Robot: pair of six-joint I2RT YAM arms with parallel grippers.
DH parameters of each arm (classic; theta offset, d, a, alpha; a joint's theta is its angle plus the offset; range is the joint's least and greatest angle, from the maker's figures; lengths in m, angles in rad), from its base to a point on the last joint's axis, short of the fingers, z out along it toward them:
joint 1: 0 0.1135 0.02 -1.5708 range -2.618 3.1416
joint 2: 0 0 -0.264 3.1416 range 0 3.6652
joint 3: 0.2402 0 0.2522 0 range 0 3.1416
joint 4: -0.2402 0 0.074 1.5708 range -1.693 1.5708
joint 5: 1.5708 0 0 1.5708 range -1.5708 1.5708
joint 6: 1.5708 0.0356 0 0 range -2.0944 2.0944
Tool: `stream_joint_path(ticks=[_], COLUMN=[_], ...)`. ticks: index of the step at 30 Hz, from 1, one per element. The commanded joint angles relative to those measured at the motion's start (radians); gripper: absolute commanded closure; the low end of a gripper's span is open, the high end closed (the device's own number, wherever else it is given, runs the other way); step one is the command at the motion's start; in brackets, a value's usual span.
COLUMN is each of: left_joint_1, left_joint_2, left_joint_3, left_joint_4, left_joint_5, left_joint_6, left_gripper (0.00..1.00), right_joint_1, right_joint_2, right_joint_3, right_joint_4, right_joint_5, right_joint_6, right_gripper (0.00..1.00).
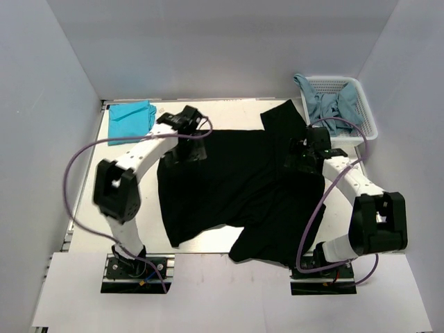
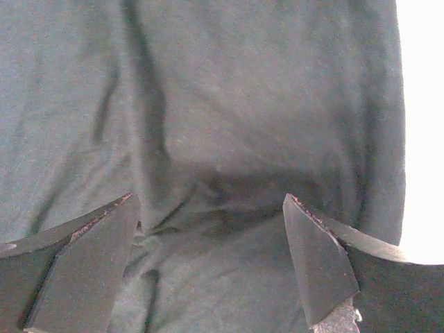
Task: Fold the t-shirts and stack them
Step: Flatten out the tshirt
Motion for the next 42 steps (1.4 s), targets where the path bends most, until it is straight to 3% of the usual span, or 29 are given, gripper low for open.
stream_joint_path(ticks=[1,6,13,20,23,27,28,31,34,38,42], left_joint_1=[0.020,0.074,0.180,0.306,0.332,0.355,0.355,0.365,0.365,0.365,0.343], left_joint_2=[0.164,0.420,0.603,0.812,0.887,0.863,0.863,0.840,0.811,0.719,0.598], left_joint_3=[0.142,0.281,0.356,0.667,0.788,0.772,0.772,0.784,0.795,0.763,0.694], left_joint_4=[0.114,0.205,0.250,0.217,0.257,0.389,0.412,0.455,0.477,0.518,0.506], left_joint_5=[-0.058,0.040,0.075,0.095,0.146,0.195,0.213,0.279,0.337,0.384,0.375], left_joint_6=[0.041,0.105,0.159,0.232,0.277,0.277,0.277,0.277,0.268,0.255,0.269], left_gripper=[0.01,0.01,0.01,0.01,0.01,0.01,0.01,0.01,0.01,0.01,0.01], right_joint_1=[0.041,0.099,0.170,0.225,0.221,0.219,0.219,0.215,0.219,0.219,0.213], right_joint_2=[-0.008,0.142,0.363,0.665,0.797,0.990,1.021,1.118,1.005,0.738,0.548], right_joint_3=[0.017,0.122,0.319,0.608,0.789,1.082,1.219,1.394,1.367,1.108,0.879], right_joint_4=[0.067,0.043,-0.006,-0.088,-0.127,-0.192,-0.189,-0.183,-0.126,-0.101,-0.166], right_joint_5=[0.041,0.064,0.090,0.073,0.075,0.081,0.085,0.061,0.055,0.032,0.090], right_joint_6=[-0.083,-0.094,-0.077,-0.077,-0.086,-0.132,-0.160,-0.207,-0.227,-0.237,-0.127], right_gripper=[0.10,0.10,0.10,0.10,0.10,0.10,0.10,0.10,0.10,0.10,0.10])
